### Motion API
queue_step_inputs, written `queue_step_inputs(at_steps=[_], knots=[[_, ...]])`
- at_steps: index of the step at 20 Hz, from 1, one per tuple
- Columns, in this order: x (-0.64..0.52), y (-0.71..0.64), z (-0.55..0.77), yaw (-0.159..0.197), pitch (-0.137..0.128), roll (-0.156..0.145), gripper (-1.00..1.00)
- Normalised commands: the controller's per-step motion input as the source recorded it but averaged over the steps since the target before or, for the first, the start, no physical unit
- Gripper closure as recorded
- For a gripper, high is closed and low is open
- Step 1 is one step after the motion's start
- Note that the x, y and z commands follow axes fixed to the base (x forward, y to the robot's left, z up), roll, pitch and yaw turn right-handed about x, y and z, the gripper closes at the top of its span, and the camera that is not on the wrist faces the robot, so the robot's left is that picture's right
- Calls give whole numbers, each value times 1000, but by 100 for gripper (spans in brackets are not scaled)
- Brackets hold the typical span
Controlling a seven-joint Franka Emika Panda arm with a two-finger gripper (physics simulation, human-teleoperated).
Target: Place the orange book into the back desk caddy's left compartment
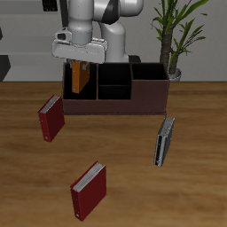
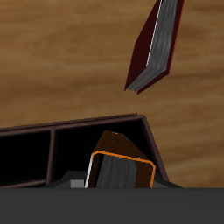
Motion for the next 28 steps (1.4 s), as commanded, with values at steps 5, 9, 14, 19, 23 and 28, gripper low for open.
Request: queue_step_inputs(at_steps=[5,9,14,19,23,28], knots=[[16,85,-330,-22,34,11,100],[56,2,-297,-4,47,-2,100],[97,-27,-279,4,50,-7,100],[64,45,-220,-21,74,49,-100],[25,-69,16,-19,20,10,-100],[-1,-110,150,9,-8,1,-100]])
